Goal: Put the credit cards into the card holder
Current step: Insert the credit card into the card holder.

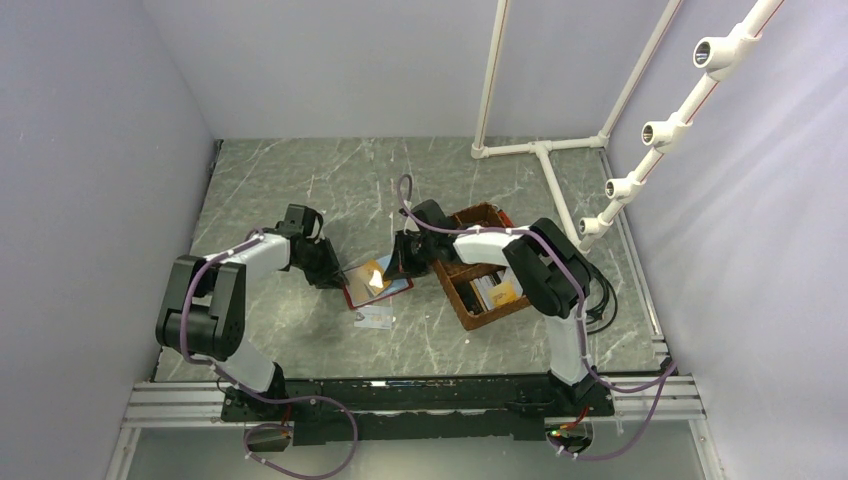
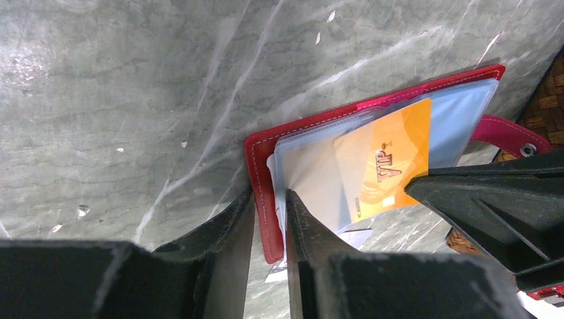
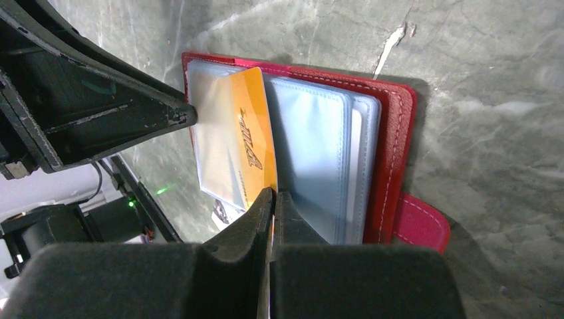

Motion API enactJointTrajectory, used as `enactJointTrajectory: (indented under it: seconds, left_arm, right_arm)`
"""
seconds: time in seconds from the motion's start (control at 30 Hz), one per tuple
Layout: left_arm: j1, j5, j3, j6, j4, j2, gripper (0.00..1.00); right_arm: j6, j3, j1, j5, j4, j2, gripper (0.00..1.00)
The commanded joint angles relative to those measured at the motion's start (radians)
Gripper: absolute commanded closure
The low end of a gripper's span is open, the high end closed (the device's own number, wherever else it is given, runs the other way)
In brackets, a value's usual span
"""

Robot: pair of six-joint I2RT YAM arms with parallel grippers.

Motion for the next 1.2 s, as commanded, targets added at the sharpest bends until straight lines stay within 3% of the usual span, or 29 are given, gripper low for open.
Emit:
enactJointTrajectory:
  seconds: [0.0,0.4,0.77,0.9,1.03,1.17]
  left_arm:
    - [0.014,-0.049,-0.039,0.008,-0.038,-0.012,0.72]
    - [0.015,-0.016,-0.064,-0.019,-0.008,-0.03,0.73]
    - [0.015,-0.015,-0.077,-0.059,0.003,-0.062,0.73]
    - [0.025,-0.035,-0.078,-0.058,-0.026,-0.106,0.64]
    - [0.068,-0.045,-0.104,-0.066,-0.058,-0.186,0.4]
    - [0.081,-0.065,-0.149,-0.09,-0.067,-0.253,0.41]
  right_arm:
    - [-0.013,-0.023,-0.005,0.105,0.038,-0.03,1.0]
    - [0.045,-0.03,0.017,0.102,0.067,-0.015,1.0]
    - [0.171,-0.072,0.079,0.191,0.115,-0.035,1.0]
    - [0.165,-0.073,0.08,0.215,0.101,-0.04,1.0]
    - [0.133,-0.068,0.08,0.2,0.105,-0.034,1.0]
    - [0.079,-0.055,0.08,0.188,0.086,-0.034,1.0]
